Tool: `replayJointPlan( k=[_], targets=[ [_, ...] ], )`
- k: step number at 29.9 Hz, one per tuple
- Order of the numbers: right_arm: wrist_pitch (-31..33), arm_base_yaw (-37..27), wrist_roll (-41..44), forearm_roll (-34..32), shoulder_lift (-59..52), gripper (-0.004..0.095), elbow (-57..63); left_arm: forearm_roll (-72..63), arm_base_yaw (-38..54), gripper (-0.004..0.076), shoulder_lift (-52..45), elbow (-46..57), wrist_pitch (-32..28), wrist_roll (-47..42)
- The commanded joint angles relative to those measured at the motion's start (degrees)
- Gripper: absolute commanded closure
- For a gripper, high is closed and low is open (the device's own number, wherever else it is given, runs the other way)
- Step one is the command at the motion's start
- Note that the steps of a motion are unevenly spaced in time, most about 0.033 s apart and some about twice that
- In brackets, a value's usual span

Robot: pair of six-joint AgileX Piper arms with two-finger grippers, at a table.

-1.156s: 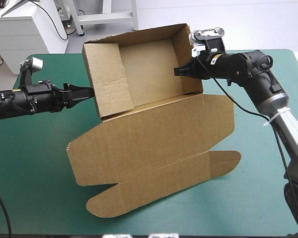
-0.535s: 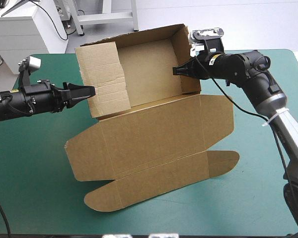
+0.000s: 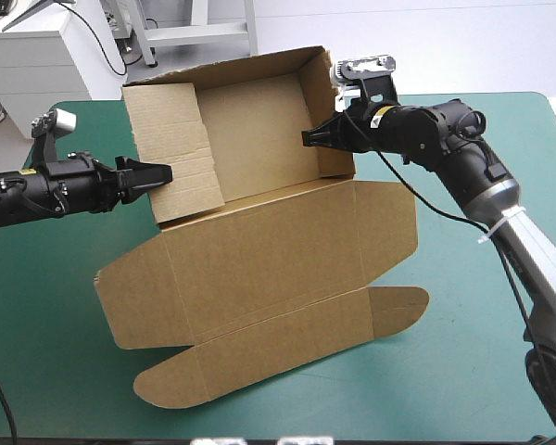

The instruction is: Fold the box

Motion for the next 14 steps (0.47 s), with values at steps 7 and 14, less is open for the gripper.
replayJointPlan(
  k=[7, 14],
  targets=[
    [-3.84, 5.39, 2.99, -3.77, -2.59, 0.0925, -1.63, 12.4, -12.84, 0.0267, -1.45, -1.58, -11.0, -5.96],
    [-1.61, 8.02, 3.39, -5.74, -2.59, 0.0925, -1.63, 25.49, -19.6, 0.0267, -0.8, -1.58, -21.94, -16.36]
  ],
)
